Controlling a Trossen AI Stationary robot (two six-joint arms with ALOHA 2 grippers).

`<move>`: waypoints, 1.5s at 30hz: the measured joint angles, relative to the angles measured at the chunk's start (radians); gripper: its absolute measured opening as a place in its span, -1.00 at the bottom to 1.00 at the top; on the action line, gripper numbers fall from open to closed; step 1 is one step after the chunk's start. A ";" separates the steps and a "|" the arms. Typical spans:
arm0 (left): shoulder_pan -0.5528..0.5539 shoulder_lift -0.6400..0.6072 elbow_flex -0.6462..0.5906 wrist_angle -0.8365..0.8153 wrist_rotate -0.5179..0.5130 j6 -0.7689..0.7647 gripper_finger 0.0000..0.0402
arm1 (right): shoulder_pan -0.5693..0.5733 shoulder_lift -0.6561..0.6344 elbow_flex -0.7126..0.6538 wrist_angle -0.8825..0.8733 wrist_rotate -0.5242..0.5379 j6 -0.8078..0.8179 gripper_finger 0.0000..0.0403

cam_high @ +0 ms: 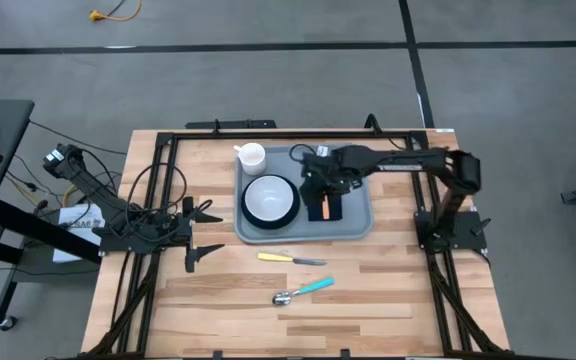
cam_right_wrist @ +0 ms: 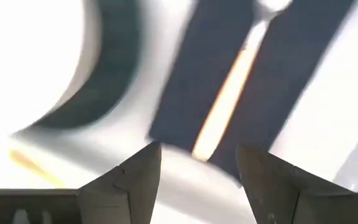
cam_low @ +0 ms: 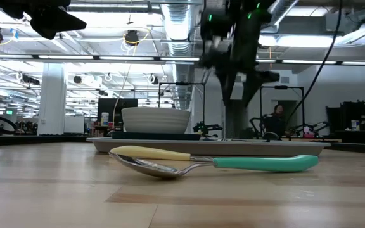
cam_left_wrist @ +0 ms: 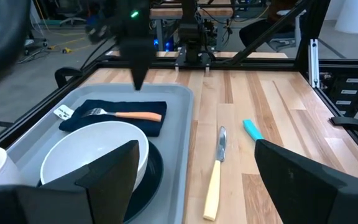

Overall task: Set up tray
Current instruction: Put the green spoon on top of the black napkin on the gray tray

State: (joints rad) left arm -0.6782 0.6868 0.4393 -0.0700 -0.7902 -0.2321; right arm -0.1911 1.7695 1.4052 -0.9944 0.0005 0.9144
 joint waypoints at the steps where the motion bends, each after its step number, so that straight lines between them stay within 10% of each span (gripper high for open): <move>1: 0.000 0.000 0.000 0.000 0.000 0.000 0.54 | 0.024 -0.015 0.000 0.000 0.002 -0.018 -0.02; 20: 0.000 0.000 0.000 -0.001 0.026 -0.037 0.54 | 0.601 0.068 0.000 0.136 0.021 -0.155 -0.15; 45: 0.001 0.100 0.001 0.037 0.025 -0.186 0.54 | 0.614 0.198 0.078 0.162 -0.024 -0.243 -0.41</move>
State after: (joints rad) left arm -0.6777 0.7868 0.4400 -0.0326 -0.7648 -0.4179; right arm 0.4225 1.9675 1.4834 -0.8328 -0.0233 0.6717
